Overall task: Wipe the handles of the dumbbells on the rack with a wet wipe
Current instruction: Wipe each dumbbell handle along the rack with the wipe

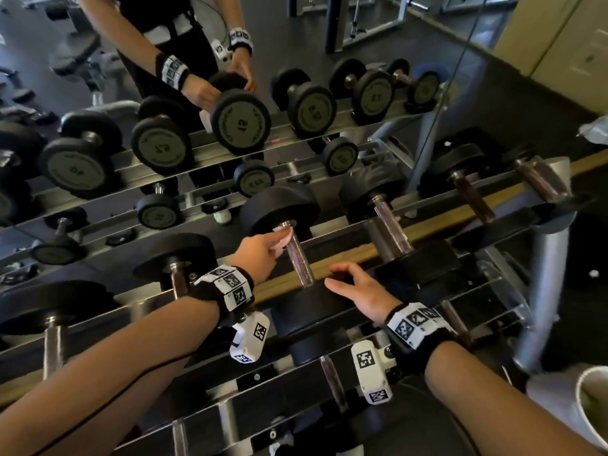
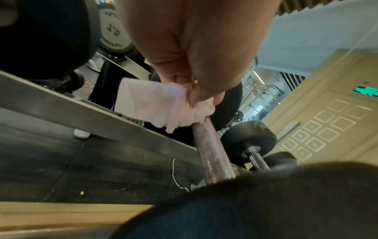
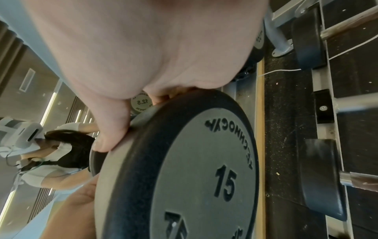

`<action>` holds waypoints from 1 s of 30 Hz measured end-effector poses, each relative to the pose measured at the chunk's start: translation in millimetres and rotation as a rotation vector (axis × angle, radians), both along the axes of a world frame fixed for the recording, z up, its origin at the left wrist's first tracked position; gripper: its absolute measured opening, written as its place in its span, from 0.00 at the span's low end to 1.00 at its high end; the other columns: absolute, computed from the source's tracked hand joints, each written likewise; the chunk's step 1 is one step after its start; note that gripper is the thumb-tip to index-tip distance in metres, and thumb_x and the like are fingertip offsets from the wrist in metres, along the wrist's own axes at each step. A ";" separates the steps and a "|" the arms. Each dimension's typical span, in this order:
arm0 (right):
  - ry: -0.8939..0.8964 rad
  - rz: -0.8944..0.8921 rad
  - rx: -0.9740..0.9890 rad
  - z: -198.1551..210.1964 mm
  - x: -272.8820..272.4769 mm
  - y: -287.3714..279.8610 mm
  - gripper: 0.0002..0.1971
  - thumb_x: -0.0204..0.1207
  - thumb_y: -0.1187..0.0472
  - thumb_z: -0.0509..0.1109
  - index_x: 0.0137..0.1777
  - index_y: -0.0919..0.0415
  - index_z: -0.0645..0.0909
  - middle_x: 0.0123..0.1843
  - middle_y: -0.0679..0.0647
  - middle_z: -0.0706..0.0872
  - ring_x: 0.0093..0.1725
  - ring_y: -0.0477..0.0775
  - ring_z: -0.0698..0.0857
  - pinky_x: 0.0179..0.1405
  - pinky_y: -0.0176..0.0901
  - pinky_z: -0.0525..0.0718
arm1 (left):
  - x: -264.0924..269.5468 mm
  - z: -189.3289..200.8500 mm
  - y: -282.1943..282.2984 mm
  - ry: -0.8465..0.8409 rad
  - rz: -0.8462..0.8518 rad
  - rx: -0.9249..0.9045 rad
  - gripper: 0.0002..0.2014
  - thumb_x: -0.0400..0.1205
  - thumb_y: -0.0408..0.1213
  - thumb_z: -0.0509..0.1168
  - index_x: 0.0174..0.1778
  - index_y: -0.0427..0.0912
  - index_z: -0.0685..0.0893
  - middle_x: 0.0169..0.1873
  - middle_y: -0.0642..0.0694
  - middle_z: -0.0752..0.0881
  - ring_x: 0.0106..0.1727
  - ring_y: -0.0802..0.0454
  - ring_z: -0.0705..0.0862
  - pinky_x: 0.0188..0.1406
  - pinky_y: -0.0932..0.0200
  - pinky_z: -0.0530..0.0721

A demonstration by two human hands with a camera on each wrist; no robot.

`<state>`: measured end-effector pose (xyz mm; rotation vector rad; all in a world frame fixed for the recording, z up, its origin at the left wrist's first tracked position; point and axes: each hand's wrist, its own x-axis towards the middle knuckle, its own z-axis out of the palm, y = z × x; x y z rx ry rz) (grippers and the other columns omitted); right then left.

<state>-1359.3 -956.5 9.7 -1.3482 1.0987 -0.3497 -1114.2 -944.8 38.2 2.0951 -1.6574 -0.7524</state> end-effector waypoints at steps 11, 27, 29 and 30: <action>-0.137 -0.142 0.084 -5.6 5.2 5.8 0.20 0.77 0.54 0.75 0.67 0.47 0.77 0.68 0.53 0.82 0.66 0.56 0.83 0.72 0.57 0.80 | -1.3 -9.9 15.8 0.033 -0.284 0.025 0.26 0.85 0.27 0.61 0.75 0.59 0.78 0.65 0.49 0.86 0.62 0.49 0.86 0.60 0.70 0.75; -0.188 -0.234 0.116 -1.7 8.3 10.1 0.19 0.77 0.59 0.74 0.67 0.53 0.78 0.66 0.55 0.82 0.64 0.58 0.84 0.61 0.50 0.86 | 3.2 -9.0 2.2 -0.055 -0.258 0.005 0.27 0.86 0.29 0.59 0.79 0.59 0.74 0.66 0.43 0.86 0.65 0.42 0.84 0.65 0.56 0.77; -0.208 -0.251 0.117 -1.3 9.6 11.2 0.19 0.77 0.61 0.74 0.67 0.54 0.78 0.66 0.56 0.82 0.64 0.58 0.84 0.58 0.47 0.86 | 4.6 -11.3 6.1 -0.045 -0.293 0.068 0.28 0.87 0.32 0.59 0.81 0.63 0.70 0.63 0.43 0.86 0.60 0.43 0.85 0.61 0.61 0.78; -0.219 -0.260 0.120 -1.2 10.2 11.5 0.18 0.77 0.62 0.74 0.66 0.54 0.78 0.66 0.56 0.82 0.64 0.58 0.84 0.59 0.47 0.86 | 4.9 -11.5 8.1 -0.032 -0.316 0.099 0.29 0.87 0.32 0.60 0.81 0.64 0.69 0.62 0.44 0.85 0.59 0.44 0.86 0.57 0.62 0.78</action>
